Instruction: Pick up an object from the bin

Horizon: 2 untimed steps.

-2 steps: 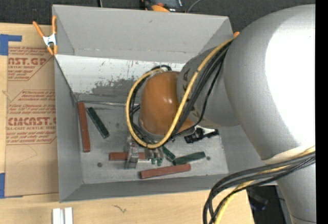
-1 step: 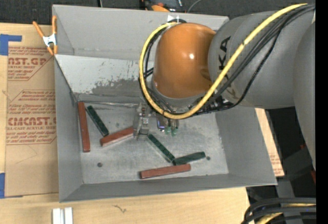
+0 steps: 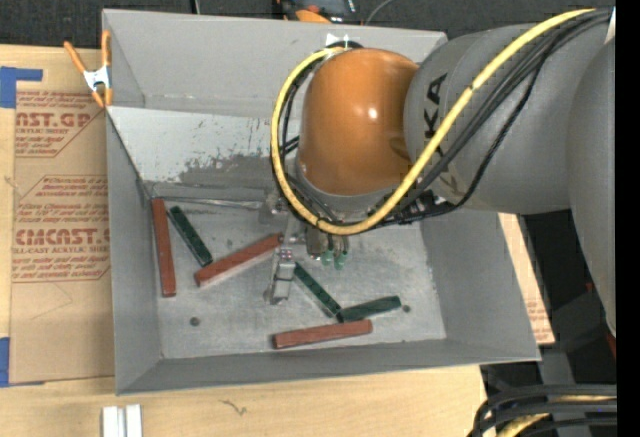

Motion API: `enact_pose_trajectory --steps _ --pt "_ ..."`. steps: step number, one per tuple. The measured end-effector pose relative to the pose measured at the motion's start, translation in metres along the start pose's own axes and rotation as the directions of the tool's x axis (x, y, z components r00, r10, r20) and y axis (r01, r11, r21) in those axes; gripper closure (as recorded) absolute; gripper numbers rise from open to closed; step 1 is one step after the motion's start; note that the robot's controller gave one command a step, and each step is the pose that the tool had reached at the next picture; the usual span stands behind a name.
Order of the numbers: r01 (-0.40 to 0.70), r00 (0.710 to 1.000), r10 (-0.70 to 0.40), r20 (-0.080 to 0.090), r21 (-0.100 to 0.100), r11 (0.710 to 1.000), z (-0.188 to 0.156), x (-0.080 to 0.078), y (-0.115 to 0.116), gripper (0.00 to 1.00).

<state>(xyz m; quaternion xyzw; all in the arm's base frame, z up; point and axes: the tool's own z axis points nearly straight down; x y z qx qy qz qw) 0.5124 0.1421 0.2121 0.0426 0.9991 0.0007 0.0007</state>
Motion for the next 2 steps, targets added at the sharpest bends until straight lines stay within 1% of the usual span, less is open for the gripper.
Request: enact_pose_trajectory --steps 1,2 --pt "0.267 0.964 -0.267 -0.003 0.001 0.964 0.1461 -0.0499 0.0310 0.00" --pt "0.265 0.964 -0.265 0.001 -0.001 0.964 0.1419 -0.0512 0.0311 1.00"
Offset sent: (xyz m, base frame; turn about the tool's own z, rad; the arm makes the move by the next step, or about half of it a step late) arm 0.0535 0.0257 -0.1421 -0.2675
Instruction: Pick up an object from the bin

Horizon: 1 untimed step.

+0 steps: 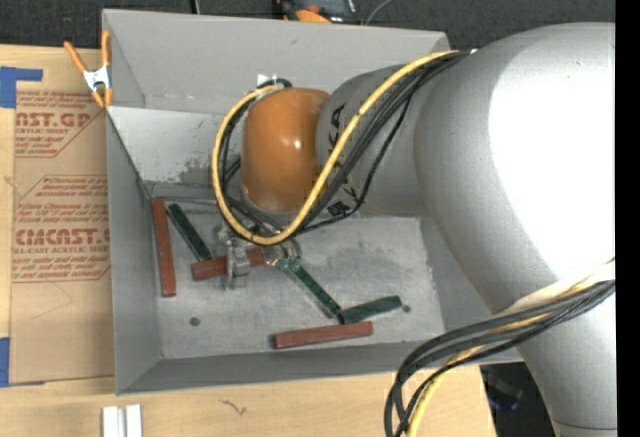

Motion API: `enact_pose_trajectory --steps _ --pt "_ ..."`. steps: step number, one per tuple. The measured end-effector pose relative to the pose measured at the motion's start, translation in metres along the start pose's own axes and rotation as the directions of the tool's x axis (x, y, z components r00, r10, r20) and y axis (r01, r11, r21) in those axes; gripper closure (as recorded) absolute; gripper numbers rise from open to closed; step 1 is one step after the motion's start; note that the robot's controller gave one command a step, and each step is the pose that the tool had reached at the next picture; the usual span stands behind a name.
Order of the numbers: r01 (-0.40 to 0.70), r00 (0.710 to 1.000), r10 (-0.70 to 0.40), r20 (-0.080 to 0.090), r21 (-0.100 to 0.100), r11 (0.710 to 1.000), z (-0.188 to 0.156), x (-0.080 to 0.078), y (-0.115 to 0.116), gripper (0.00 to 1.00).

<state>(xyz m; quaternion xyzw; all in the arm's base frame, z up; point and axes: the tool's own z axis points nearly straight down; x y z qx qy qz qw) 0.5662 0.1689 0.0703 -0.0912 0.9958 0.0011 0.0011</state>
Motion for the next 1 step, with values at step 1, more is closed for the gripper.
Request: enact_pose_trajectory --steps 1 --pt "0.180 0.984 -0.180 0.009 0.003 0.984 -0.1727 -0.0152 -0.0137 1.00"
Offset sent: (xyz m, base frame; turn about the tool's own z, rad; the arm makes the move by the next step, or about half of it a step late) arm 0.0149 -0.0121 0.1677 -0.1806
